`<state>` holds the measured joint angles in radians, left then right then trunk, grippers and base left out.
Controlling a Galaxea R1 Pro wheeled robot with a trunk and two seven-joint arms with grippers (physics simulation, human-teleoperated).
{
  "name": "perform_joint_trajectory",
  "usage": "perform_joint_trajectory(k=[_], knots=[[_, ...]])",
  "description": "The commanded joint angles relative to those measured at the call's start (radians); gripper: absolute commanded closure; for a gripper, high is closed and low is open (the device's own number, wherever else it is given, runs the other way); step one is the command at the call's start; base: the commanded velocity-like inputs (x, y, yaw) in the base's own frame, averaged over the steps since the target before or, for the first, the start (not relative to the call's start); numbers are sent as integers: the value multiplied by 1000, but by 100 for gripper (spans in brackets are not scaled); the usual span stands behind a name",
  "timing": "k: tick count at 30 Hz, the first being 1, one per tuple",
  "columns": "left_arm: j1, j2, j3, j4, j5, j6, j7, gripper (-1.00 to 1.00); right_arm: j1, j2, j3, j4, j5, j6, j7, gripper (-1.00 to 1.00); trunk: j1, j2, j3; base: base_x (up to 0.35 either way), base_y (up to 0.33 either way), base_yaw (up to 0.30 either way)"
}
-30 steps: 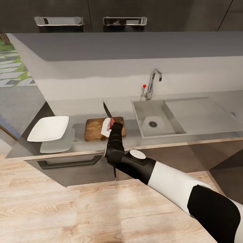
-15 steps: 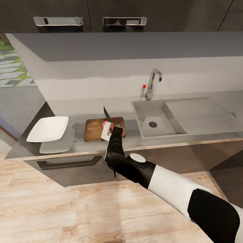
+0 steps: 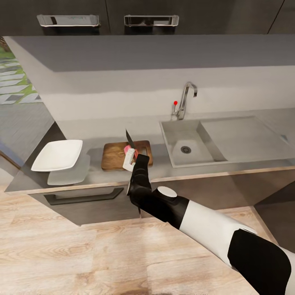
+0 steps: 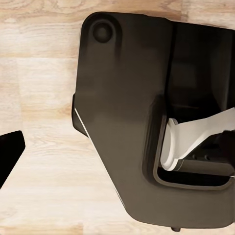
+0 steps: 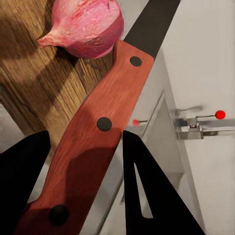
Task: In the kitchen, take the Vidalia onion out of the sink, dice it on the chopping board with the paring knife, put the diced onion into the bowl on the countertop, then place both the paring knife and the chopping board into the sink.
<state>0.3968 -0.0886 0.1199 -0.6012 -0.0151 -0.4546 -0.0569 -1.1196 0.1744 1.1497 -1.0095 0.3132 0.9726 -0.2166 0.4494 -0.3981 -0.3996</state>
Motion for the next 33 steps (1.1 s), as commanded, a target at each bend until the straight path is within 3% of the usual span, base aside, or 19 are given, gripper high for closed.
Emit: perform_joint_trajectory(k=[1, 22, 33], knots=[[1, -1, 6, -2, -2, -1, -6, -100, -2, 0, 4, 0, -8, 5, -10, 100, 1, -2, -3, 0, 0, 0], [1, -1, 6, 1, -2, 0, -6, -100, -2, 0, 4, 2, -8, 5, -11, 100, 1, -2, -37, 6, -3, 0], [1, -1, 6, 2, -2, 1, -6, -100, -2, 0, 4, 6, -8, 5, -10, 100, 1, -2, -37, 14, 0, 0]])
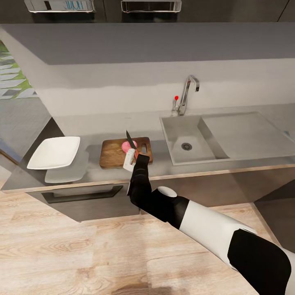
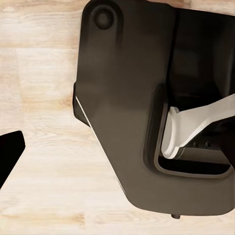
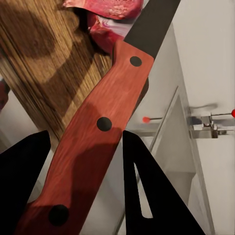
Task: In the kitchen, take the Vidalia onion out of the sink, dice it on the chopping board with the paring knife, put the diced onion into the bowl on the countertop, then place both the paring knife and the chopping board into the sink.
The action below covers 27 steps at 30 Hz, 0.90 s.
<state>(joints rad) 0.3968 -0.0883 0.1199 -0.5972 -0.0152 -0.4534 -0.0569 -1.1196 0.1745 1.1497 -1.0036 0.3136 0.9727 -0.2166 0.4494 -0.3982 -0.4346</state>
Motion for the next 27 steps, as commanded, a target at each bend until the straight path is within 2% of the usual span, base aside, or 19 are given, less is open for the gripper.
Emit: perform_joint_trajectory(k=[1, 27], knots=[[1, -1, 6, -2, -2, -1, -6, -100, -2, 0, 4, 0, -8, 4, -10, 100, 1, -2, -1, 0, 0, 0], [1, -2, 6, -1, -2, -1, -6, -100, -2, 0, 4, 0, -8, 4, -11, 100, 1, -2, -1, 0, 0, 0]])
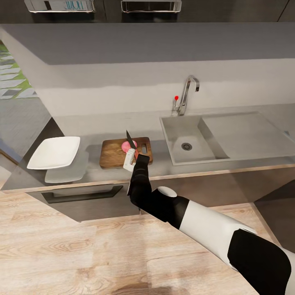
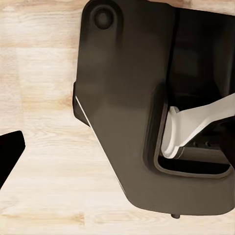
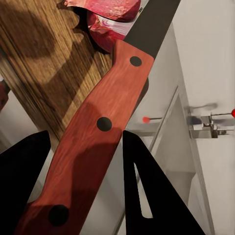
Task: In the kitchen, take the Vidalia onion out of the sink, dice it on the chopping board with the paring knife, put the diced onion into the bowl on the countertop, then place both the paring knife and the chopping board into the sink.
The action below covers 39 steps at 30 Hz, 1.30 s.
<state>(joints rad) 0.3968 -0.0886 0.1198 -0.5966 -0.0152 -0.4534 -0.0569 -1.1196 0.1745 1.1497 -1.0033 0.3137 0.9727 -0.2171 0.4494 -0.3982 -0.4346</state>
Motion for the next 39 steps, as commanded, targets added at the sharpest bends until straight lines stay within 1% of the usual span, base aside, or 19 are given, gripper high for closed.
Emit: perform_joint_trajectory(k=[1, 39], knots=[[1, -2, 6, -2, -2, -1, -6, -100, -2, 0, 4, 0, -8, 4, -11, 100, 1, -2, -1, 0, 0, 0], [1, -1, 6, -2, -2, -1, -6, -100, -2, 0, 5, 2, -8, 4, -11, 100, 1, -2, -1, 0, 0, 0]])
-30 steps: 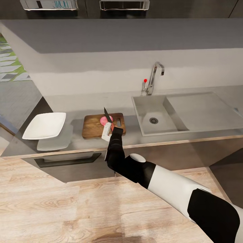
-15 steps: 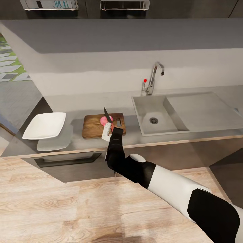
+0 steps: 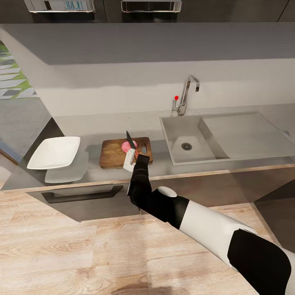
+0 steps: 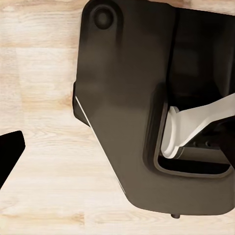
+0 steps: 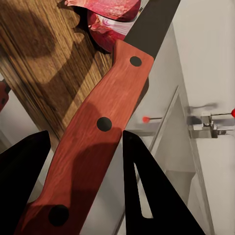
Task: In the kitchen, take the Vidalia onion out of the sink, dice it on the chopping board with the paring knife, put the diced onion into the bowl on the countertop, then place both the paring knife and the chopping board into the sink.
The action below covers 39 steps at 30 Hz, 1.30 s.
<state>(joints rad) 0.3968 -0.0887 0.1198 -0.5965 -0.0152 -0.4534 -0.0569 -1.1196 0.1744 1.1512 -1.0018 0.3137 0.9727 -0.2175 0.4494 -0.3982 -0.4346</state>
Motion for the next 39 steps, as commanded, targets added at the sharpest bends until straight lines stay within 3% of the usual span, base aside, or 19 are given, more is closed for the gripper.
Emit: perform_joint_trajectory(k=[1, 39], knots=[[1, -1, 6, -2, -2, -1, -6, -100, -2, 0, 4, 0, -8, 5, -11, 100, 1, -2, -1, 0, 0, 0], [1, -1, 6, -1, -2, -1, -6, -100, -1, 0, 4, 2, -10, 6, -11, 100, 1, -2, -1, 0, 0, 0]])
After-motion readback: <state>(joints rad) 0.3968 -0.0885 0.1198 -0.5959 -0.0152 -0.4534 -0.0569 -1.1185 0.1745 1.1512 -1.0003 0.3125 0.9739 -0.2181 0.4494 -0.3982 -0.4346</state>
